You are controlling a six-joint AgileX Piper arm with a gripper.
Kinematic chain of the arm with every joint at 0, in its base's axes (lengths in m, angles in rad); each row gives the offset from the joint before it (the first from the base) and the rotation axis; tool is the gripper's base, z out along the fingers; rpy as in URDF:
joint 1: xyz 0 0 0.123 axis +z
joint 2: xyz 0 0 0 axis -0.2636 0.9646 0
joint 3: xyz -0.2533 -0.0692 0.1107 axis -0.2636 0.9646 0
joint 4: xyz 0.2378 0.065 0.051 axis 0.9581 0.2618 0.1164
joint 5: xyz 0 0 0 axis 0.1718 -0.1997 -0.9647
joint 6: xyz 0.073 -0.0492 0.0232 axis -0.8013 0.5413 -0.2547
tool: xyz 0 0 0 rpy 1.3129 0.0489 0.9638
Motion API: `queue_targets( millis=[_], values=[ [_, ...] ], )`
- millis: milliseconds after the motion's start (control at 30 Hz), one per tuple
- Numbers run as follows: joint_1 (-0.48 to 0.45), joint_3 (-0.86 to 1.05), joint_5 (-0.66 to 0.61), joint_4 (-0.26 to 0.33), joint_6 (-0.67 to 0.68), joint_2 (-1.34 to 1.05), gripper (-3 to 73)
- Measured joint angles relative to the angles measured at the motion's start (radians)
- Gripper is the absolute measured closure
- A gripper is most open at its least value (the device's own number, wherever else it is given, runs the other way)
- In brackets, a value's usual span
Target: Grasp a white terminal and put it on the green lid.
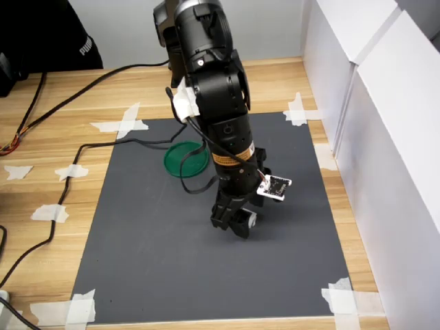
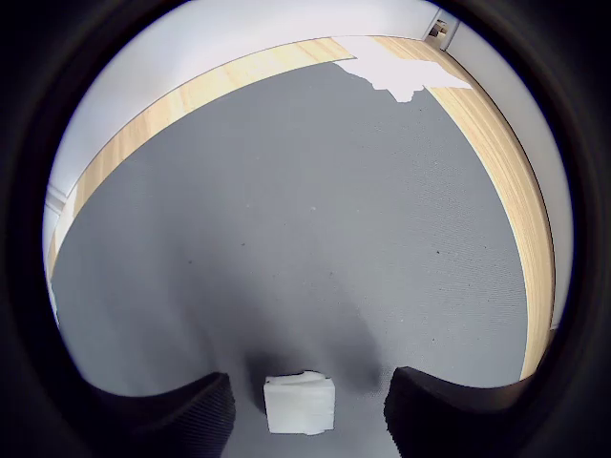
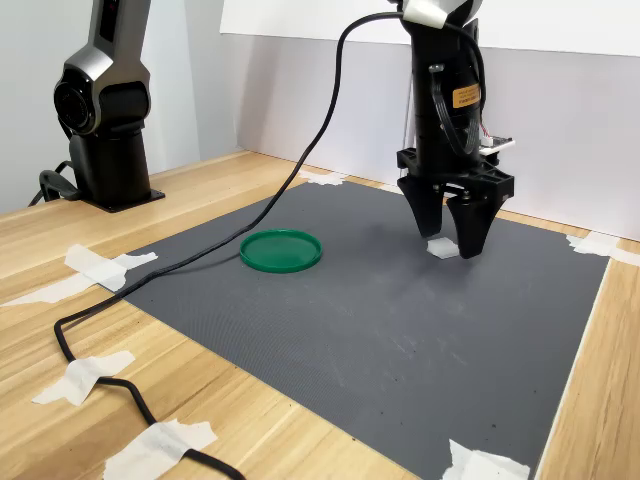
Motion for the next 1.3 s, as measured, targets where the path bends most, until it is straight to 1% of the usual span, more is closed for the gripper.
queue_targets(
  millis=[133, 233, 433, 533, 700, 867, 967, 1067, 1200, 1300],
  values=[
    [0.0, 0.0, 0.004, -0.002, -0.01, 0.001, 4.1],
    [0.0, 0.0, 0.003, -0.01, -0.015, 0.007, 5.9],
    [0.0, 0.0, -0.009, -0.016, -0.029, 0.016, 12.8],
    [0.0, 0.0, -0.009, -0.017, -0.033, 0.016, 21.0],
    [0.0, 0.0, -0.011, -0.019, -0.041, 0.016, 42.6],
    [0.0, 0.0, -0.018, -0.019, -0.043, -0.002, 42.6],
    [0.0, 0.0, -0.043, -0.019, -0.05, -0.046, 42.6],
    [0.0, 0.0, -0.113, -0.019, -0.079, -0.098, 42.6],
    [0.0, 0.003, -0.248, -0.027, -0.135, -0.175, 42.6],
    [0.0, 0.033, -0.286, -0.028, -0.152, -0.235, 42.6]
  ],
)
